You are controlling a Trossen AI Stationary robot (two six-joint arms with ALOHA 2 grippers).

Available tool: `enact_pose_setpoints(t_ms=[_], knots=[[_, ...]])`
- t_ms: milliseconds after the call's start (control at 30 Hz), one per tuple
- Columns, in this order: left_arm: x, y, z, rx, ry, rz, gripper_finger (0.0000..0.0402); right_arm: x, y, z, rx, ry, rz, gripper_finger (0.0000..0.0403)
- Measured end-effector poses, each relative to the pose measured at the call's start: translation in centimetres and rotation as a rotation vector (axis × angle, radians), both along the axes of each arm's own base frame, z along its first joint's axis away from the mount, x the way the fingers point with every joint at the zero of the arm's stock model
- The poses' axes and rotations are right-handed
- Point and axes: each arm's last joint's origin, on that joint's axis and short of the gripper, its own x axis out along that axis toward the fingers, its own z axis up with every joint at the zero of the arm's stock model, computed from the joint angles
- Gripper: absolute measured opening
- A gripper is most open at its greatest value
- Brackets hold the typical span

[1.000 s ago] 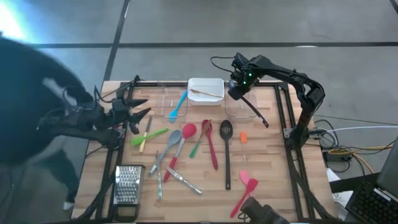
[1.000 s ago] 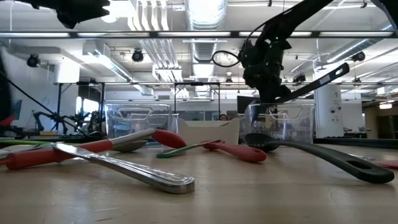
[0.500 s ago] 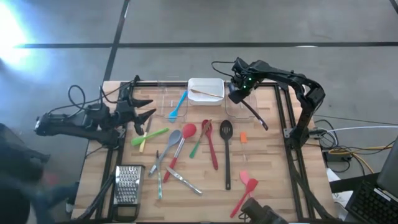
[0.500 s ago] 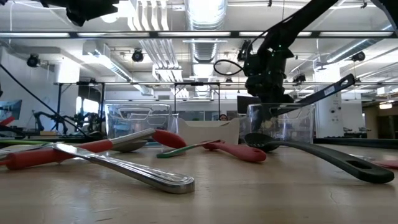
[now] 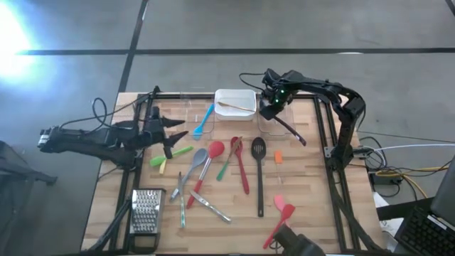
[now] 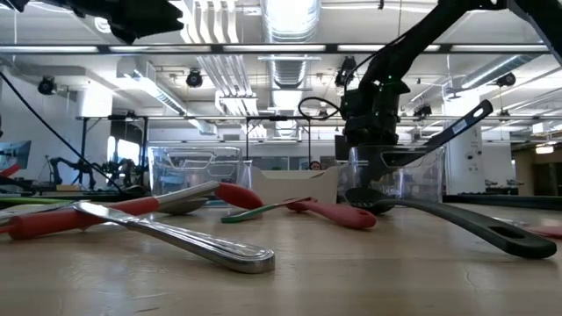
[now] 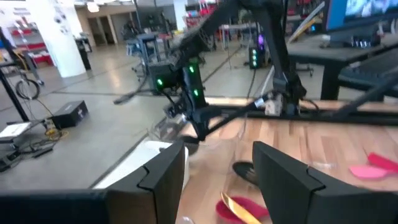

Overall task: Pick & Place Kitchen Items
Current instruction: Put the right black serving spoon into the right transparent bin, then put the silver knife into the white bin

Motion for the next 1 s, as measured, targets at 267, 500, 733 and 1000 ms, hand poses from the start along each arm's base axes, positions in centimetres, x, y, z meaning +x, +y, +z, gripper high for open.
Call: enact_pose_setpoints(t_ms=[267, 500, 733, 1000], knots=[[0.1, 0.0, 0.0, 0.002, 0.002, 0.000, 0.0193, -0.3, 0.1, 0.8, -0.030, -0.010, 0.020, 0.0047], [0.1, 0.0, 0.0, 0.008, 0.003, 0.000, 0.0193, -0.7, 0.6, 2.9, -0.084, -0.053, 0.025, 0.0082], [0.1, 0.0, 0.0, 0.008, 0.003, 0.000, 0.0193, -1.8, 2.0, 6.2, -0.127, -0.099, 0.028, 0.0108], [0.5, 0.0, -0.1, 0.004, 0.011, -0.008, 0.0193, -3.6, 7.0, 13.1, -0.255, -0.264, 0.057, 0.0101]])
